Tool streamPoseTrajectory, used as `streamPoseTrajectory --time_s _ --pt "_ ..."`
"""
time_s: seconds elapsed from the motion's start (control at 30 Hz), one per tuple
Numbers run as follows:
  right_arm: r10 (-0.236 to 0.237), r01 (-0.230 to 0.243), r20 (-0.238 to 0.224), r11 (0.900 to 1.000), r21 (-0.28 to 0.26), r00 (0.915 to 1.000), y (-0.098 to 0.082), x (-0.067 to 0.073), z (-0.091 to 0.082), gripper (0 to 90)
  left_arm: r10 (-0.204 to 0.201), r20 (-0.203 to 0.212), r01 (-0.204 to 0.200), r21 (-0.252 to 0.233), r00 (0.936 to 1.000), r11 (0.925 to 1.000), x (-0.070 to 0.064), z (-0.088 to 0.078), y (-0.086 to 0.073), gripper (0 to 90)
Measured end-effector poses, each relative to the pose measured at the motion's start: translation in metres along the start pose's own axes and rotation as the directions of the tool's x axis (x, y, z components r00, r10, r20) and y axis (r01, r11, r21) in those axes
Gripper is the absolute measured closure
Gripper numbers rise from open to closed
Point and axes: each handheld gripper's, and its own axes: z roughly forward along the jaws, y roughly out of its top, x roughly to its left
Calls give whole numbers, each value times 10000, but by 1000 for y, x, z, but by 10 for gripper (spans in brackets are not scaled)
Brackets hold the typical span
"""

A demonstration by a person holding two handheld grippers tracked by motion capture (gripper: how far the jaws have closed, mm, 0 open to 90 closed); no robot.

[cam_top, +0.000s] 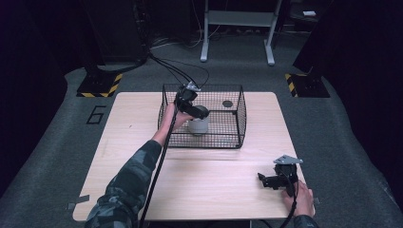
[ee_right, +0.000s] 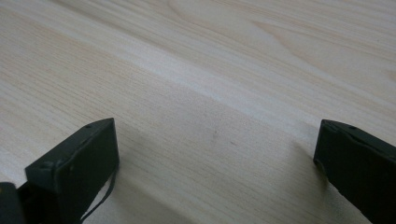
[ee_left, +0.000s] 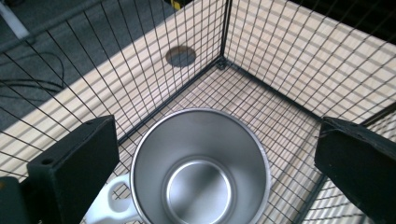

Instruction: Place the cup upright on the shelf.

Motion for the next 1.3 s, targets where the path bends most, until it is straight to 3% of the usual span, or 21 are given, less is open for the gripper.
streamPoseTrajectory --time_s 0.17,0.27,0.6,0.87,1.03,1.27,1.3 --pt "7 -7 1 10000 1 10000 0 0 0 0 112 136 -111 -66 9998 9999 -9 -21 2 2" --pt "11 -11 2 10000 2 10000 0 0 0 0 404 222 -403 -36 9989 9992 -16 -35 1 2" --pt "13 -13 3 10000 2 10000 0 0 0 0 1146 566 -1133 -256 9918 9932 -42 -72 -19 2" --pt "20 -20 4 10000 0 10000 0 0 0 0 1433 263 -1428 -209 9893 9895 -53 -94 -47 2" --pt "23 -23 5 10000 3 10000 0 0 0 0 1384 192 -1380 -192 9902 9902 -56 -105 -66 2" --pt "18 -18 17 10000 1 10000 0 0 0 0 1248 -322 -1254 -173 9917 9920 -62 -124 -104 2" --pt "20 -20 4 10000 4 10000 0 0 0 0 1248 -322 -1254 -173 9917 9920 -62 -124 -104 2"
